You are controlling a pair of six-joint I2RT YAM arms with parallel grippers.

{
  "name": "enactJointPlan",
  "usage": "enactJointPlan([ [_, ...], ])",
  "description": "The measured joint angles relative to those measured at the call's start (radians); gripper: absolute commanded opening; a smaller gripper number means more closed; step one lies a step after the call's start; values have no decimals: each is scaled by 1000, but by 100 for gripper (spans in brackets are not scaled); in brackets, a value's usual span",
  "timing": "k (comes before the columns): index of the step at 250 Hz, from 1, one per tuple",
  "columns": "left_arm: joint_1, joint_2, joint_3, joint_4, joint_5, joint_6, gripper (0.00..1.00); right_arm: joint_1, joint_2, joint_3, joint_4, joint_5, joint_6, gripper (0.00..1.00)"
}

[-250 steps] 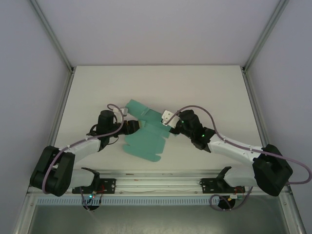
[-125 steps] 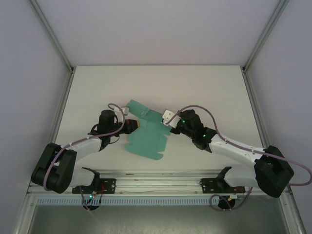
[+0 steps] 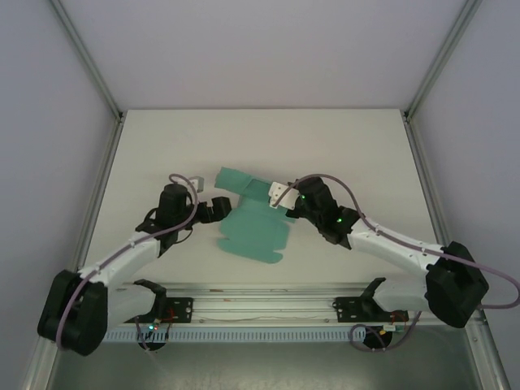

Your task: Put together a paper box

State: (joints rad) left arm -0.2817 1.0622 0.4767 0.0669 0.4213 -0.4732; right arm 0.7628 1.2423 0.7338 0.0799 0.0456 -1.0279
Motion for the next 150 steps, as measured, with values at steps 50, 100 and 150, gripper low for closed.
enactJointPlan([
  [50,43,-51,131,-181,-229,-27,100,53,91,0,19,113,-145,0],
  [100,160,122,269,-219,-303,-34,100,102,206,2,119,188,-272,0],
  [150,169,370,369,-208,-242,-23,97,109,223,11,173,200,-310,0],
])
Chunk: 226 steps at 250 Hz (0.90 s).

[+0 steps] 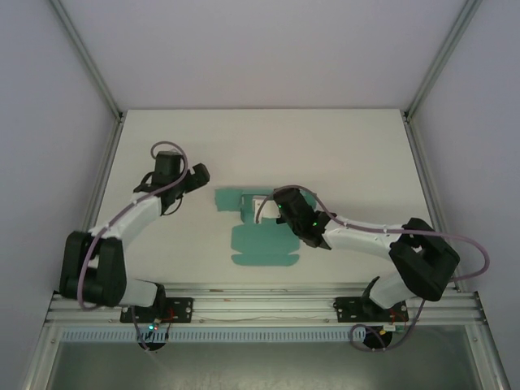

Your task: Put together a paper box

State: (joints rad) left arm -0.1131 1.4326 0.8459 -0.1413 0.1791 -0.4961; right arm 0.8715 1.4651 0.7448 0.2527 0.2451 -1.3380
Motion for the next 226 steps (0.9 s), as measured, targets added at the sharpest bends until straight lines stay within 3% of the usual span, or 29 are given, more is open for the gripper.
enactJointPlan([
  [53,0,172,74,44,163,41,83,5,0,1,25,10,-1,0],
  [122,-39,101,-36,182,361,80,66,7,-3,1,27,35,17,0],
  [170,-112,24,-116,240,406,98,57,7,10,1,63,59,17,0],
  [226,-158,-25,-183,307,412,102,57,10,32,-1,122,74,13,0],
])
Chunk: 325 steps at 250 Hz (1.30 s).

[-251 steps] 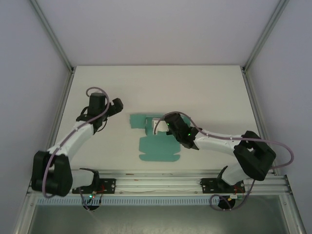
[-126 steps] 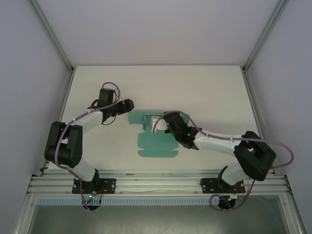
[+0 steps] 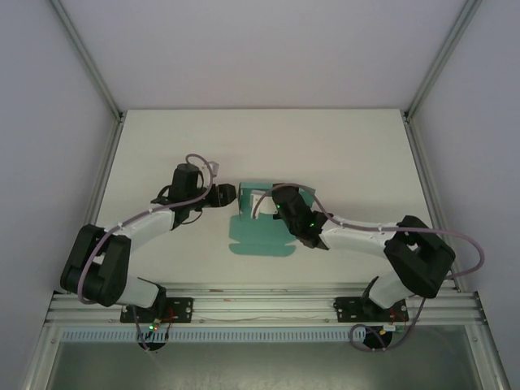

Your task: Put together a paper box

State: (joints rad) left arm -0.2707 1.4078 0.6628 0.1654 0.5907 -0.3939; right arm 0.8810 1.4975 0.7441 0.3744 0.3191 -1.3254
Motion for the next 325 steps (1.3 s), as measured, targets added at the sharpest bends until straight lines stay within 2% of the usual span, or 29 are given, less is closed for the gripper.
enactJointPlan([
  [76,-85,-21,-105,41,-105,32,56,0,0,-40,81,34,-34,0],
  [190,-201,45,-115,173,-208,141,54,4,27,-108,148,69,-29,0],
  [255,-235,94,-115,254,-253,188,60,7,13,-119,136,70,-5,0],
  [325,-247,158,-114,356,-258,232,61,6,-26,-132,73,54,31,0],
])
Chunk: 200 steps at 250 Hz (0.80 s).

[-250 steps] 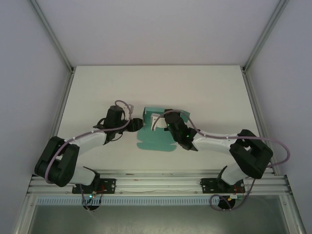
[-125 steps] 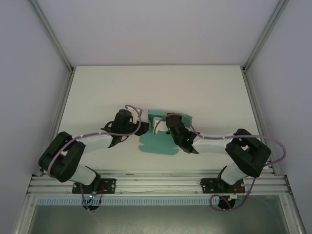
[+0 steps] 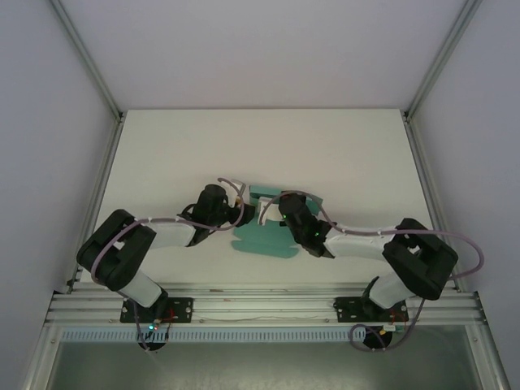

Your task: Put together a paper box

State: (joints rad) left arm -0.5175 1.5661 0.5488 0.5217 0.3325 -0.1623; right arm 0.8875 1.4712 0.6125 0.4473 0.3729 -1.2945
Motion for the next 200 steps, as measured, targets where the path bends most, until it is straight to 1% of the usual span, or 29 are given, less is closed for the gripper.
enactJointPlan([
  [56,-8,15,-11,63,6,8,64,0,-10,-2,-24,-5,10,0],
  [126,-7,-54,-163,155,0,7,66,0,-3,-42,51,2,-50,0],
  [200,-7,-43,-150,203,26,8,67,14,13,-44,74,17,-76,0],
])
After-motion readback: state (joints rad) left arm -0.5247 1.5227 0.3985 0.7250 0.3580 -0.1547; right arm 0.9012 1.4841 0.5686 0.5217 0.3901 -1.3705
